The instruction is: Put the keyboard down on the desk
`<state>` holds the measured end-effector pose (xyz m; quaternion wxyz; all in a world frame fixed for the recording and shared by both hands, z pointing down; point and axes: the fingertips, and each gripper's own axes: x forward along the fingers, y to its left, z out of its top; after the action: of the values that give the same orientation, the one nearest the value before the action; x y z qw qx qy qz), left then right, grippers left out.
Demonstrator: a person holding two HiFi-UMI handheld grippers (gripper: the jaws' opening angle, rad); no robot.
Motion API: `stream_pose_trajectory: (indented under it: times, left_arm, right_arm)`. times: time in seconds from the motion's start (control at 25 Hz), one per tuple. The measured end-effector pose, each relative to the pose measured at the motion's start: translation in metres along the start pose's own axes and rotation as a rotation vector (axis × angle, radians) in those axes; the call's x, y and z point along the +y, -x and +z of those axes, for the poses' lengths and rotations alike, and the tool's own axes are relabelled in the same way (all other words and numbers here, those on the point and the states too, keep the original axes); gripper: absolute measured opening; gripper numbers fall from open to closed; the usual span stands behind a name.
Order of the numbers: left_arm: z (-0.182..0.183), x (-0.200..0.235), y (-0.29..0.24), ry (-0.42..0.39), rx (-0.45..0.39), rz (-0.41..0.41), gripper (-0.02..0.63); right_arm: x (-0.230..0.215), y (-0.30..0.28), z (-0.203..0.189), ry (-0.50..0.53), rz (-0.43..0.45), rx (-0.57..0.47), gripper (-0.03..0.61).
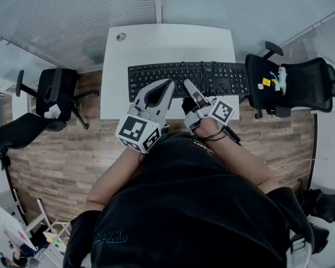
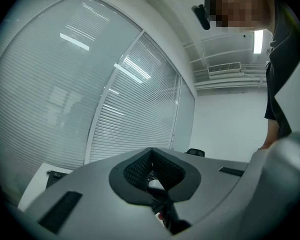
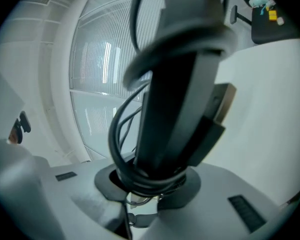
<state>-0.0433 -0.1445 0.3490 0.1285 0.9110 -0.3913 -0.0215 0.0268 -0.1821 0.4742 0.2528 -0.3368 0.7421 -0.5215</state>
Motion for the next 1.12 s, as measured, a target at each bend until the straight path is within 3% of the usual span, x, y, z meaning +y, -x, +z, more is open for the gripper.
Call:
stream_pose_trajectory:
  times: [0.48,0.92,1.12]
  left_arm:
    - [-0.001,0.042,0.025,0.032,0.005,0.005,0.015]
    - [0.000,0.068,0.026,0.038,0.003,0.055,0.015]
    - [-0.003,0.071,0.016,0.037,0.020,0.042,0.015]
  right_arm:
    - [0.001,-0.035,-0.034,-0.004,-0.038,0.025,0.103]
    - [-0.009,-0.059,-0.033,-0.036,-0.041,0.028,0.103]
    - [-0.010,-0.066,-0.031,-0.030,-0.029,0.029,0.103]
